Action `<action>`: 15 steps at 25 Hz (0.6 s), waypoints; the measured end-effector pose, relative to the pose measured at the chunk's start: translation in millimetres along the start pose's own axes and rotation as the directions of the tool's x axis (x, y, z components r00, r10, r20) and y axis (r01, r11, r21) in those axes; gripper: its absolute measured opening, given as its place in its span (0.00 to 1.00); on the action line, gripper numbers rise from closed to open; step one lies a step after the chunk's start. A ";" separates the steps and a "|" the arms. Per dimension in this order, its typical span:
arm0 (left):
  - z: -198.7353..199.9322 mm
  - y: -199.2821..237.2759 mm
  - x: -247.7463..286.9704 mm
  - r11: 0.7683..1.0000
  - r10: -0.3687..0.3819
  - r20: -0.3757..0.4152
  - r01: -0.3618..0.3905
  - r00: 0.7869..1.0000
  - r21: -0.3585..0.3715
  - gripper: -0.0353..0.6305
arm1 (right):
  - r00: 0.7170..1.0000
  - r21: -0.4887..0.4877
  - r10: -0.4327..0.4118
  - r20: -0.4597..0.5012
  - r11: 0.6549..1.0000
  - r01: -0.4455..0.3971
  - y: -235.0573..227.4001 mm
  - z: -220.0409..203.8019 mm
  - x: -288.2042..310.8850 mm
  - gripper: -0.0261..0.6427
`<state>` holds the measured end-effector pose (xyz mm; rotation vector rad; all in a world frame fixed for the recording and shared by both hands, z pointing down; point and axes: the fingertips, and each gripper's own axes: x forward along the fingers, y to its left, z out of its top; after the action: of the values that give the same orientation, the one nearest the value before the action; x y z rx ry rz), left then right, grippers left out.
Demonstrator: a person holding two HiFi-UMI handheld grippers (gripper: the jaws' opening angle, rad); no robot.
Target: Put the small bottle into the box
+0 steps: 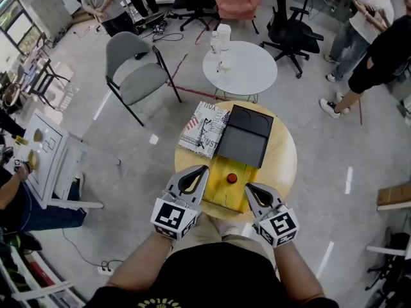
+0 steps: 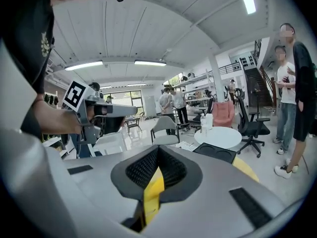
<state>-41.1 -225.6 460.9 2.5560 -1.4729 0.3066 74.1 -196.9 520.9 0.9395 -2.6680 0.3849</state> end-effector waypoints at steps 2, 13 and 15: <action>3.1 -4.5 -3.5 1.000 0.006 0.007 -0.006 1.000 0.001 0.08 | 1.000 -0.006 0.004 0.013 1.000 -0.004 0.6 6.0 -9.0 0.06; 25.1 -26.3 -27.5 0.998 0.044 0.040 -0.045 0.998 0.033 0.08 | 0.996 -0.037 -0.034 0.083 0.999 0.037 -0.4 46.9 -65.1 0.06; 31.3 -31.9 -30.9 0.998 0.048 0.052 -0.050 0.997 0.039 0.08 | 0.995 -0.045 -0.046 0.093 0.998 0.051 -2.2 52.2 -75.6 0.06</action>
<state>-25.7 -192.0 421.0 2.5810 -1.5647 0.2819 122.8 -173.6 446.5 1.0292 -2.7178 0.2725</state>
